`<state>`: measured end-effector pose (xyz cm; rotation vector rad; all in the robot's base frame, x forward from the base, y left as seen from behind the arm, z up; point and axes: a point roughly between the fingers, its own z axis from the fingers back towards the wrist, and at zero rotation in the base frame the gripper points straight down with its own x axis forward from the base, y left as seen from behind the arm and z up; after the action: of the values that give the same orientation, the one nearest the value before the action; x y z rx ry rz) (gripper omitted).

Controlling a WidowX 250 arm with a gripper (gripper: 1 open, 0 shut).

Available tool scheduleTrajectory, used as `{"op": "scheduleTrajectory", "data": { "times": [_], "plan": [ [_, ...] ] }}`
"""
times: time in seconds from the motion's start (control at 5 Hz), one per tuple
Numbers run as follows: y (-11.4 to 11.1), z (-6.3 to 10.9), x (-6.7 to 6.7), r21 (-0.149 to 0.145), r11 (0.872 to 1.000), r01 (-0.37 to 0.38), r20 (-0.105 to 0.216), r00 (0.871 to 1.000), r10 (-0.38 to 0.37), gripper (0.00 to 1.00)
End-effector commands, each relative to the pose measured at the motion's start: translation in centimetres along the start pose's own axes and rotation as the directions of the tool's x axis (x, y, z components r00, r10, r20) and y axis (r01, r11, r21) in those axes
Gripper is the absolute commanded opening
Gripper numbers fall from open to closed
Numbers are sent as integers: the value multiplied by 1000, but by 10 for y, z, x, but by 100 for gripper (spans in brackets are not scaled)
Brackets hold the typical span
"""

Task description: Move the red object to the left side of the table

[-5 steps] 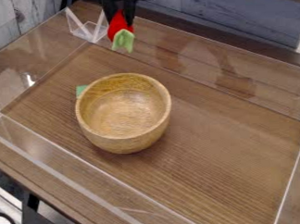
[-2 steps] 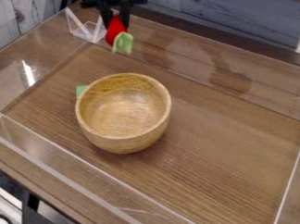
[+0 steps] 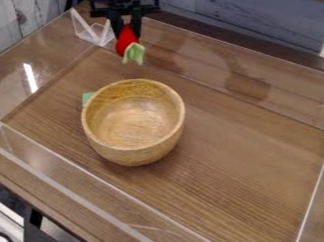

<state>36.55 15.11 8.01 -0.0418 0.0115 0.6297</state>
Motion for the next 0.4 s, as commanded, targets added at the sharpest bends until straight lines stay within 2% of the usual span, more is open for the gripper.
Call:
{"op": "scheduleTrajectory", "data": {
  "times": [0.0,0.2],
  "plan": [
    [0,25,5,-23,1000,19,67,998,-18,0],
    [6,28,10,-30,998,-48,70,996,50,0]
  ]
}}
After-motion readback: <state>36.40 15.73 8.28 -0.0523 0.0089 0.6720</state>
